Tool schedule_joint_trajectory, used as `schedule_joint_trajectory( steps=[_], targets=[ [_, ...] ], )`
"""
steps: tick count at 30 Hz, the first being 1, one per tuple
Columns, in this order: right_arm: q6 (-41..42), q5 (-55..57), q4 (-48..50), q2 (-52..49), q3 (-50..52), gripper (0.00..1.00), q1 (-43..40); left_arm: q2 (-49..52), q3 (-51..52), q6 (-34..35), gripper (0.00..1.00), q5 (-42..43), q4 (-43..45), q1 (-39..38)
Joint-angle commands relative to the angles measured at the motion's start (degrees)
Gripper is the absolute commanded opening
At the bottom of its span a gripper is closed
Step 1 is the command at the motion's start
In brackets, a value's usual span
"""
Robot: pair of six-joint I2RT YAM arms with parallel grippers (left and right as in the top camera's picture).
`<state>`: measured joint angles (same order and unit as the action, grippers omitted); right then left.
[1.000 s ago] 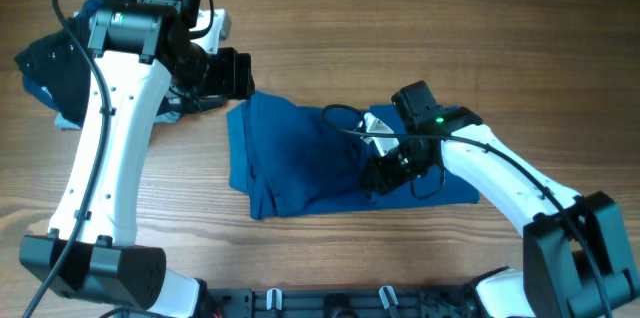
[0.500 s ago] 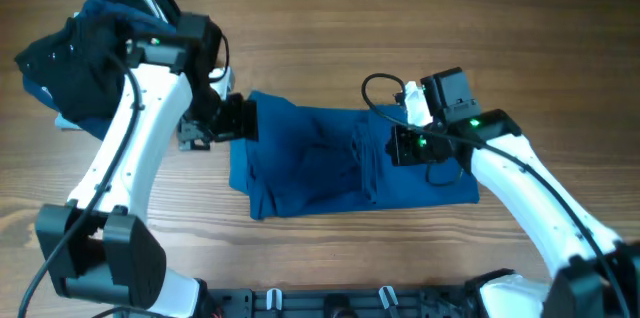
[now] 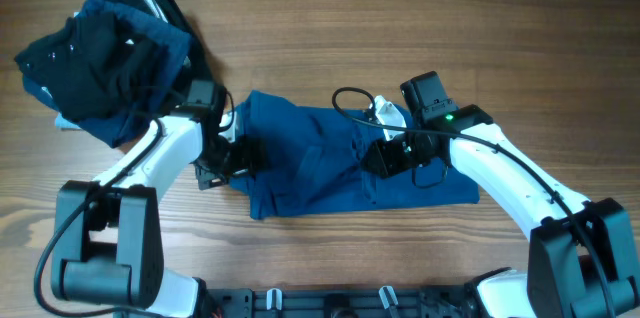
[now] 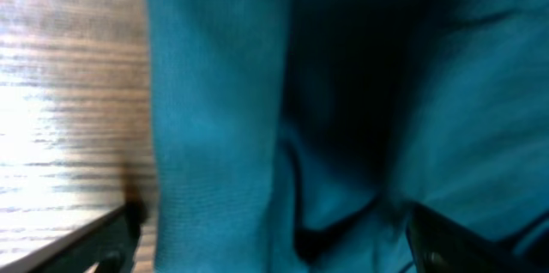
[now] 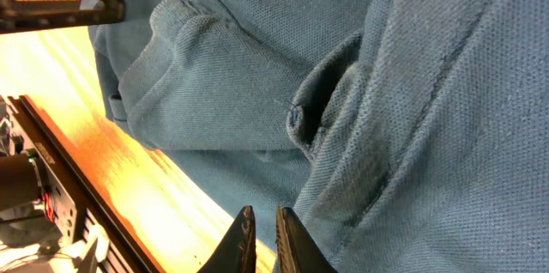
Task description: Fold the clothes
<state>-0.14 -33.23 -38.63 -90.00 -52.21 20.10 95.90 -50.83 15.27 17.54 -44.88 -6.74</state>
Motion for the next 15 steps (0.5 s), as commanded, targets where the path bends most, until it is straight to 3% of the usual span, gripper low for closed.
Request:
schedule_joint_trajectory(
  steps=[1,7,12,15],
  targets=[
    [-1.11,-1.73,0.50,1.29,0.04,0.09,0.09,-0.09,3.21,0.39,1.00,6.25,4.68,3.15],
    [0.83,-1.14,1.42,1.29,0.04,0.09,0.09,2.56,4.35,-0.57,0.93,13.07,11.52,1.42],
    [3.02,-1.11,1.49,1.29,0.04,0.08,0.09,6.29,4.35,-1.57,0.69,13.55,12.22,-0.96],
    [3.15,-0.66,1.60,1.29,0.04,0.08,0.09,7.02,4.35,-1.79,0.46,13.86,13.77,-1.66]
  ],
)
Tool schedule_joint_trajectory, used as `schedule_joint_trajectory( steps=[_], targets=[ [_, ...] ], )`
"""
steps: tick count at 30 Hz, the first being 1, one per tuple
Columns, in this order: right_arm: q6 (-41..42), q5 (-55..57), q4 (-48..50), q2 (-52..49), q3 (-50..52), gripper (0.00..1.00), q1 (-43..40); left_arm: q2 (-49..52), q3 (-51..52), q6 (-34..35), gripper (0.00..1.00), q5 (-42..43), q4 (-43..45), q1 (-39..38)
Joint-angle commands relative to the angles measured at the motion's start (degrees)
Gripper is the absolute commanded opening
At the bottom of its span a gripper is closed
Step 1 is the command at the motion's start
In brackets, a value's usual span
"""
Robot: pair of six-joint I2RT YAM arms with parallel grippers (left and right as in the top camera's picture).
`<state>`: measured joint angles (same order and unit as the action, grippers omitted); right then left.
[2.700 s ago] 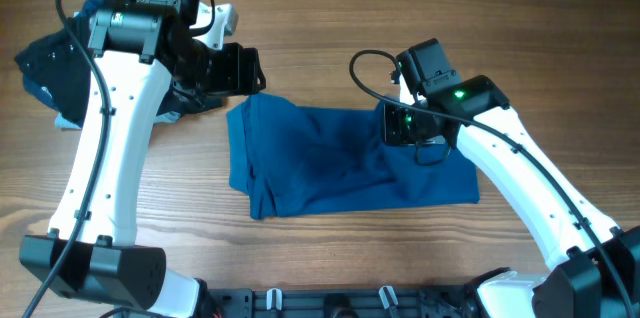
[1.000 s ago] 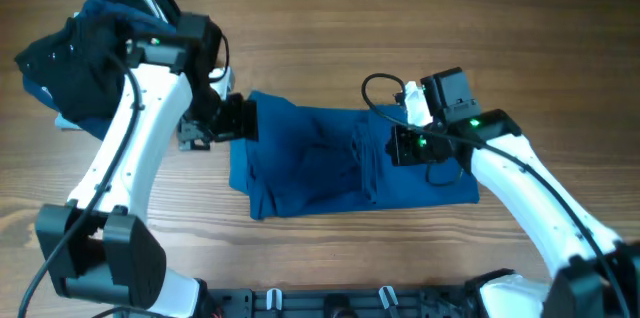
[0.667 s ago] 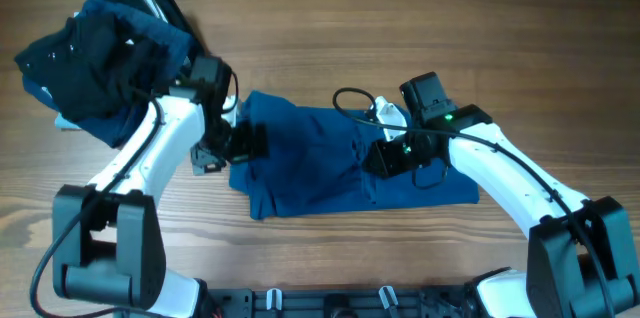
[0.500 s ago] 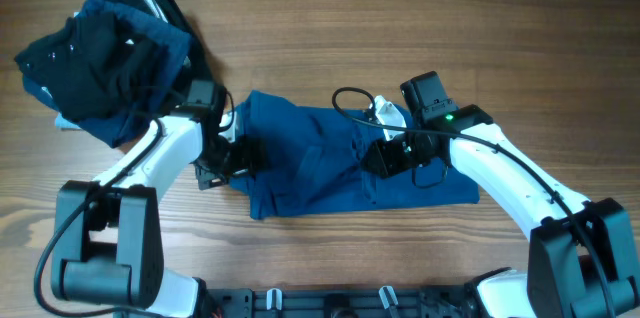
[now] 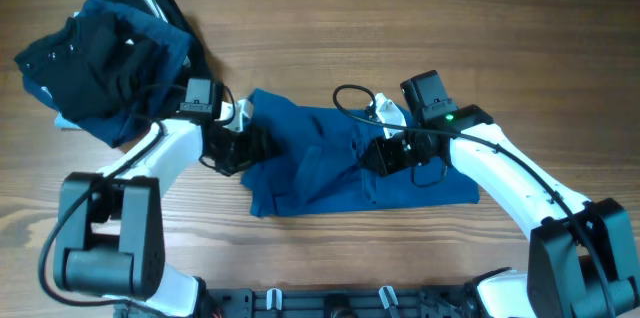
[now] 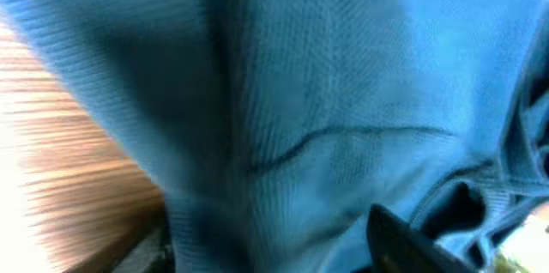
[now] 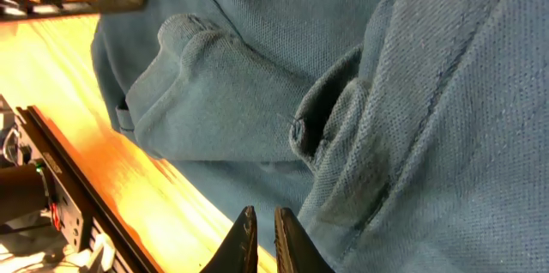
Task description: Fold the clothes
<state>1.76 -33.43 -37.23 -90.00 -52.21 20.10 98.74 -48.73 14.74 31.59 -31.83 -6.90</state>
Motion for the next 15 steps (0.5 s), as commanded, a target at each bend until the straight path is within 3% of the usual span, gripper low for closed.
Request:
schedule_joint_trajectory(
  steps=[1,3,4,10,15],
  targets=[
    [1.25,0.17,0.20,1.31,0.04,0.08,0.09,4.17,2.25,-2.54,0.33,0.92,1.40,-1.77],
    [1.29,1.46,0.11,1.70,0.02,0.08,0.09,3.98,2.03,-4.83,0.10,2.69,1.33,-1.92],
    [1.27,1.49,0.09,2.05,0.02,0.08,0.09,3.72,1.60,-4.94,0.04,2.64,0.15,-1.53],
    [1.81,7.23,-1.84,8.44,-1.92,0.08,-0.37,0.07,-11.10,-8.72,0.04,-0.37,-18.82,4.72],
    [7.43,12.90,-3.08,16.46,-4.68,0.10,-3.26,-1.99,-32.41,-13.00,0.04,-5.95,-38.29,7.45]
  ],
)
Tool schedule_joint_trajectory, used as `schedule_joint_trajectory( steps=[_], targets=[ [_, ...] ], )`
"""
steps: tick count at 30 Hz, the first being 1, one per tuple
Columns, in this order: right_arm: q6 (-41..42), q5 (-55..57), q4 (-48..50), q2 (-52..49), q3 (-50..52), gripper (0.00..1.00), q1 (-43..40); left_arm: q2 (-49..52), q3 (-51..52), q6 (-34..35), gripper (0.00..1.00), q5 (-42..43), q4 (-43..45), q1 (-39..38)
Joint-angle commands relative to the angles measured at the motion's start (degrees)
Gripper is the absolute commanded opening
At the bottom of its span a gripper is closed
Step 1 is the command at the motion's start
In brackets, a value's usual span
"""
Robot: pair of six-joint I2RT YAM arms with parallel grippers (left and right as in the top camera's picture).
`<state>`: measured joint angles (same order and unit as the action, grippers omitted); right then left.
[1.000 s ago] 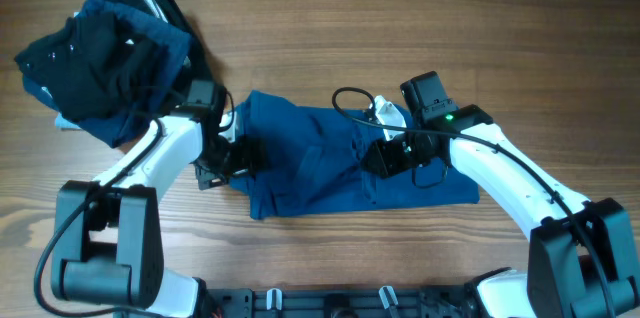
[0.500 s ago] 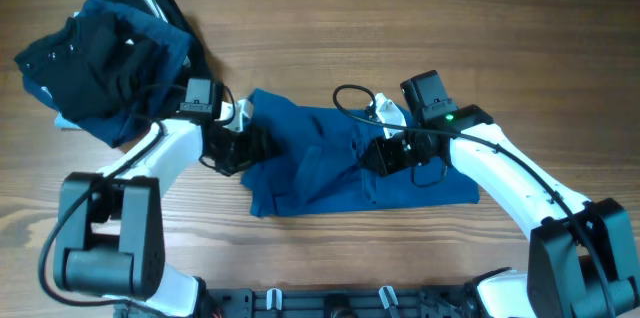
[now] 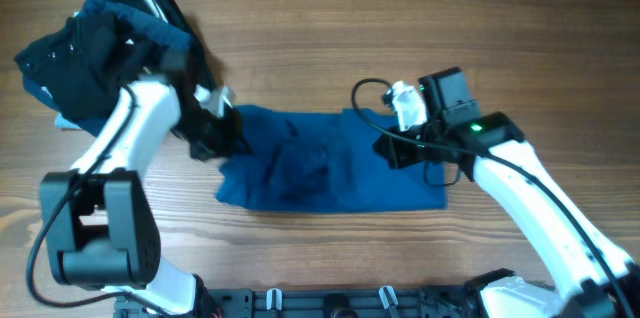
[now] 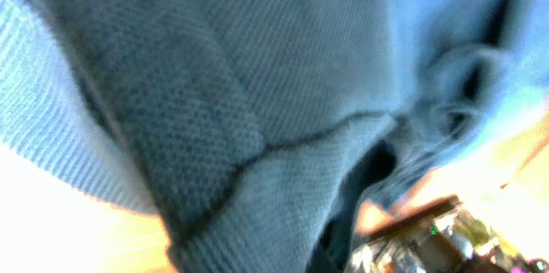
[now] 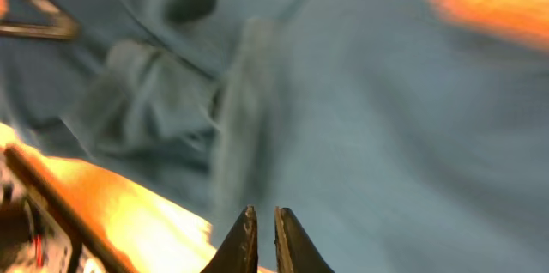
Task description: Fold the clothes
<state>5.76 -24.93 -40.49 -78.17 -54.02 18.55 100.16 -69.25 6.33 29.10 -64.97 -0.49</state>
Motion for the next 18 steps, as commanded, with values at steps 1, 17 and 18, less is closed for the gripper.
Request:
schedule_joint_trajectory(
  steps=[1,17,18],
  targets=[
    [3.43,4.42,0.37,5.79,-2.99,0.11,-2.12,-3.41,-15.37,-4.59,0.04,-3.45,-7.32,0.24],
    [4.72,5.27,-0.26,6.88,-2.97,0.09,-2.45,4.83,-18.82,6.43,0.50,-18.23,-1.60,-32.72],
    [4.76,5.70,-0.46,6.88,-2.97,0.09,-2.45,4.83,-18.84,6.40,0.51,-18.34,-1.05,-33.40]
  ],
)
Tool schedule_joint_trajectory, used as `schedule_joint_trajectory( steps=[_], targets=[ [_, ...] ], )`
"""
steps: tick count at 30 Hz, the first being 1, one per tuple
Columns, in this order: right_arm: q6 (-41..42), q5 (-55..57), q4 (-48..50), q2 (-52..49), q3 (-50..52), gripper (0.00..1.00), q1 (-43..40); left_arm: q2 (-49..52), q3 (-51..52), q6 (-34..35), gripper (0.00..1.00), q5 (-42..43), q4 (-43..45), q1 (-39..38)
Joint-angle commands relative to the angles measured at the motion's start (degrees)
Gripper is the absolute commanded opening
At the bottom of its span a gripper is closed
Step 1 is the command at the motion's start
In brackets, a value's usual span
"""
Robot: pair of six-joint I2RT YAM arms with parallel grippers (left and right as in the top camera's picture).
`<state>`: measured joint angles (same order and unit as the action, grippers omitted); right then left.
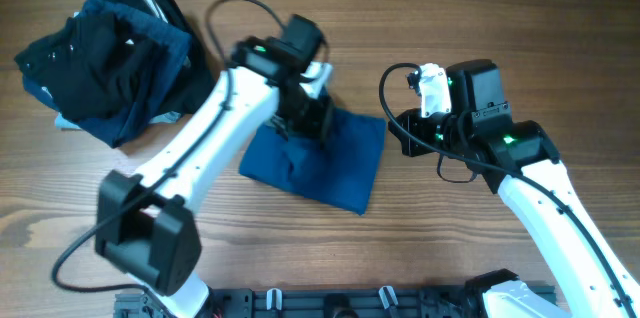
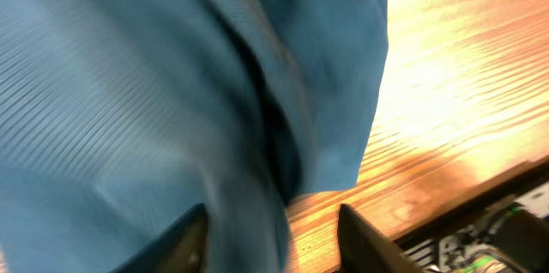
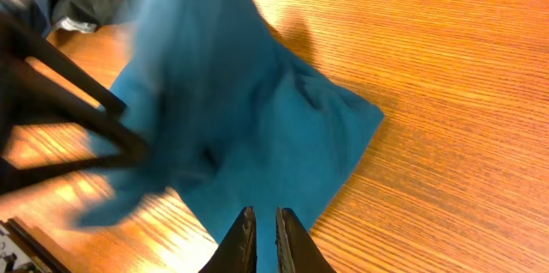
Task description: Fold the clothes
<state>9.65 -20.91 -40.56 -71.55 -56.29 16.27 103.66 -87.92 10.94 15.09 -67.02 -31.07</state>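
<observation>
A blue garment [image 1: 335, 168] lies folded into a small, roughly square shape mid-table, and shows in the right wrist view [image 3: 257, 127] as well. My left gripper [image 1: 306, 121] reaches over its far edge. In the left wrist view the left gripper [image 2: 274, 239] has its fingers wide apart, with blurred blue cloth [image 2: 129, 93] hanging between them. My right gripper [image 1: 408, 130] hovers just right of the garment, clear of it. Its fingers [image 3: 260, 239] are shut with nothing in them.
A pile of dark clothes [image 1: 100, 53] sits at the back left of the wooden table [image 1: 500, 18]. A black rail [image 1: 330, 303] runs along the table's front edge. Both arm bases stand at the front corners.
The garment was spread wide across the middle and is now a smaller folded square. My left gripper has moved from its left end to its top right. The right gripper has come off the cloth.
At first the garment lay rumpled, with my left gripper at its left end and the right gripper low on its right part. Then it lay stretched flatter and wider between both arms. Now it lies folded over on itself.
</observation>
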Motion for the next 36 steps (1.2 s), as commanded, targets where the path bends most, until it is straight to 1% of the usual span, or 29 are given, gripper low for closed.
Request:
schedule_joint_trajectory(
  steps=[1,4,6,7,9,11,12,13,14,15,16,17,18,19,20,22,25,26,28,32,36],
  targets=[
    [0.83,1.90,-0.59,0.26,-0.70,0.09,-0.17,1.25,-0.33,1.90,0.51,-4.28,1.77,-3.23],
    [0.83,2.10,-0.70,0.26,-0.70,0.10,-0.17,0.46,-3.48,3.04,0.54,-4.59,0.59,-3.02],
    [0.83,2.05,-0.81,0.26,-0.70,0.11,-0.17,-0.13,-5.22,3.04,0.56,-6.60,-1.25,-2.19],
    [0.83,2.01,-0.92,0.26,-0.70,0.13,-0.17,-0.61,-6.14,3.04,0.59,-8.74,-2.36,-1.40],
    [0.79,1.60,-1.11,0.02,-0.70,0.18,-0.17,-1.22,-6.58,3.08,0.60,-11.80,-3.28,0.33],
    [0.13,1.60,-1.09,-1.05,-0.61,0.21,-0.02,-1.33,-6.58,4.70,0.59,-11.21,-3.50,2.93],
    [-0.37,1.55,-1.11,-1.70,-0.59,0.23,0.00,-1.09,-6.51,4.72,0.56,-9.16,-3.43,4.00],
    [-0.57,1.55,-1.11,-2.64,-0.59,0.27,0.00,-0.74,-6.49,4.70,0.52,-7.56,-3.28,4.79],
    [-0.57,1.40,-1.07,-3.80,-0.59,0.32,-0.02,-0.04,-6.47,4.52,0.42,-6.54,-3.21,5.46],
    [-0.72,1.77,-1.11,-5.27,-0.59,0.34,-0.02,0.98,-6.47,4.50,0.34,-6.05,-3.21,5.60],
    [-0.59,2.91,-1.38,-6.14,-0.59,0.33,-0.02,1.99,-6.40,4.50,0.25,-5.66,-2.95,5.57],
    [-0.33,4.98,-1.73,-6.97,-0.59,0.32,-0.13,3.21,-6.10,4.48,0.18,-4.46,-1.88,5.25],
    [0.94,7.23,-1.97,-7.50,-0.59,0.32,-0.33,4.42,-5.79,4.26,0.14,-2.93,-0.48,4.81],
    [3.32,9.88,-2.34,-7.76,-0.59,0.29,-0.61,5.64,-5.64,4.11,0.11,-1.81,0.85,4.37],
    [5.75,12.07,-2.67,-7.78,-0.59,0.28,-0.92,7.15,-5.57,4.11,0.09,-1.31,2.40,3.76],
    [7.52,14.80,-3.15,-7.50,-0.61,0.27,-1.73,9.94,-5.55,4.11,0.07,-0.09,4.94,2.36],
    [7.50,14.95,-3.48,-6.97,-0.61,0.27,-3.37,13.90,-5.55,4.00,0.05,7.06,9.05,-0.90],
    [7.45,14.95,-3.61,-6.97,-0.61,0.28,-3.65,14.86,-5.55,3.02,0.05,9.81,9.84,-2.25],
    [7.48,14.95,-3.89,-6.97,-0.59,0.28,-4.26,15.72,-5.55,2.56,0.04,12.59,10.21,-5.31],
    [7.48,14.93,-3.80,-6.97,-0.61,0.28,-4.35,15.15,-5.57,2.32,0.04,12.22,8.66,-11.54],
    [7.04,14.69,-3.91,-6.97,-0.59,0.29,-4.35,13.03,-5.60,3.28,0.04,6.47,5.86,-14.64]
  ],
)
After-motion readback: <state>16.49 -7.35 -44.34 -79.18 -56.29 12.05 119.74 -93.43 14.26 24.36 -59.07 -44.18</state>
